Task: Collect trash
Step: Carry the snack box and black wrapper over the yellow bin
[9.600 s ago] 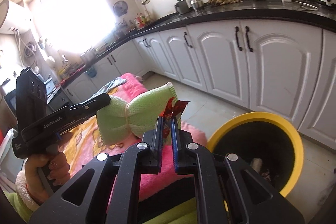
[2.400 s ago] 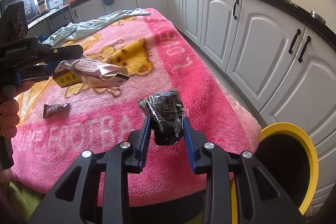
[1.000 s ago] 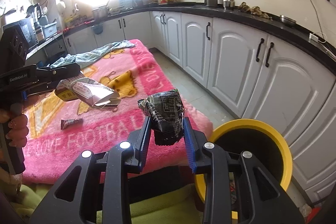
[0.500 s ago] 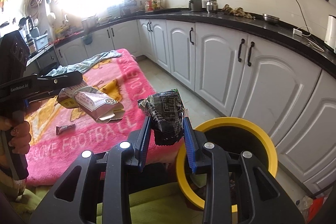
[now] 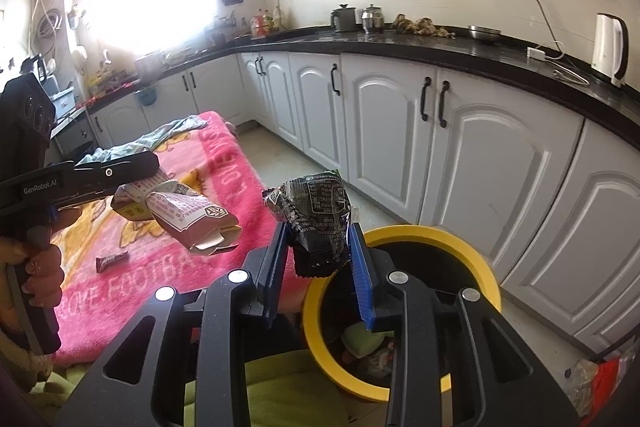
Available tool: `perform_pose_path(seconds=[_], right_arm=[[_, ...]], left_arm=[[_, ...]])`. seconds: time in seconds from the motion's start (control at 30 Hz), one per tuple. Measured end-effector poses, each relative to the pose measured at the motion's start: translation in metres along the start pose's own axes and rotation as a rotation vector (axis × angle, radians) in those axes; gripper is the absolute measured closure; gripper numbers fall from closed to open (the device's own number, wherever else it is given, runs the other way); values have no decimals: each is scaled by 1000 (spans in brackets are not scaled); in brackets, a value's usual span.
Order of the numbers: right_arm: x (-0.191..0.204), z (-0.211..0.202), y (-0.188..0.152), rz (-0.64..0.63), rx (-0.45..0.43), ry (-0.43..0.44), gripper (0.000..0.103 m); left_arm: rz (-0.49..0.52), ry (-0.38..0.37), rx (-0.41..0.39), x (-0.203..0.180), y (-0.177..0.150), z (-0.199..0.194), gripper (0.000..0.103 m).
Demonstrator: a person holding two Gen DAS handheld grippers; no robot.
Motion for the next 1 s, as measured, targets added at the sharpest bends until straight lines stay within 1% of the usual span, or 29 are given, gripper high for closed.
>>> perform_pose_path(seconds=[0.13, 0.43, 0.63, 1.0], right_arm=[[-17, -4, -2, 29, -8, -20, 74], [-51, -4, -13, 85, -11, -74, 73], [-72, 0, -27, 82, 2, -146, 73], [-102, 8, -52, 115, 33, -201, 71]], left_arm=[[12, -6, 12, -8, 1, 12, 71], [58, 16, 54, -20, -5, 49, 71], [104, 43, 91, -30, -17, 77, 71], [177, 86, 126, -46, -39, 115, 71]])
Point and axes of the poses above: each gripper's, at about its wrist camera, not at the fingertips, and z roughly the way its jaws point, x to its left, y to its top, the point moved 7 cm from there along z, roughly the way its jaws point
